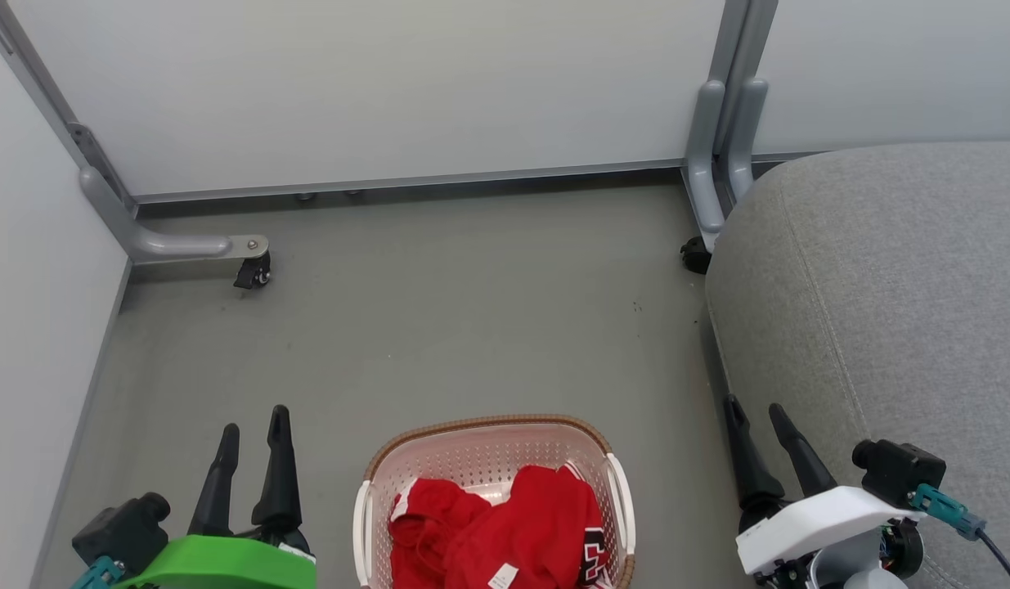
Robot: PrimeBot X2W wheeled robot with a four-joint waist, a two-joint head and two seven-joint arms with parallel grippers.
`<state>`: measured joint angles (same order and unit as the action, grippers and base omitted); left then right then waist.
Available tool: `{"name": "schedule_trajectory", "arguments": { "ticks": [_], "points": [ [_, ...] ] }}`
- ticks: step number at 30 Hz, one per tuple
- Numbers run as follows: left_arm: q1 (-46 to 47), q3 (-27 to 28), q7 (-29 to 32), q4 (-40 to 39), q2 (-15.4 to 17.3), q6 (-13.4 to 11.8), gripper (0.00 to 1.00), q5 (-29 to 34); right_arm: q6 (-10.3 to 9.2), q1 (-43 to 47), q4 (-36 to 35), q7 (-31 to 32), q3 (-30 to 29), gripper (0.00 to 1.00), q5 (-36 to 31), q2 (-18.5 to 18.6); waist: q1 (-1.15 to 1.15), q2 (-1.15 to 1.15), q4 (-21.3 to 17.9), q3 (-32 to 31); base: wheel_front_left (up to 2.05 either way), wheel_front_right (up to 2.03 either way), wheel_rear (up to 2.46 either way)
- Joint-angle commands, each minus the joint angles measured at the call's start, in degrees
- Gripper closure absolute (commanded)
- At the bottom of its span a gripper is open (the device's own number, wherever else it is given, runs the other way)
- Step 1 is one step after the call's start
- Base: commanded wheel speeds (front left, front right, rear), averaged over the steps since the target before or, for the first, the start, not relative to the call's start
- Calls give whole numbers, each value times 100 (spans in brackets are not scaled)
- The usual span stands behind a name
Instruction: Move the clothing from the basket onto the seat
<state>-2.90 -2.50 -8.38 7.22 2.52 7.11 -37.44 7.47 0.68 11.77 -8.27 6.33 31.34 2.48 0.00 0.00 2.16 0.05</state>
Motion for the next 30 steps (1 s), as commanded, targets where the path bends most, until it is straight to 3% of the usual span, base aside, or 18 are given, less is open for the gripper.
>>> {"name": "schedule_trajectory", "arguments": {
  "ticks": [1, 30],
  "points": [
    [-19, -28, -59, -94, 38, 37, 0, 187, 2, 1, -76, -69, 37, 0, -176, 27, 0, 0, 3, 1, 0, 0, 0],
    [-195, -425, -436, -222, 146, 42, 0, 1482, 2, 149, -275, -449, -2, 0, -1540, 43, 0, 0, 27, -19, 0, 0, 0]
  ]
}}
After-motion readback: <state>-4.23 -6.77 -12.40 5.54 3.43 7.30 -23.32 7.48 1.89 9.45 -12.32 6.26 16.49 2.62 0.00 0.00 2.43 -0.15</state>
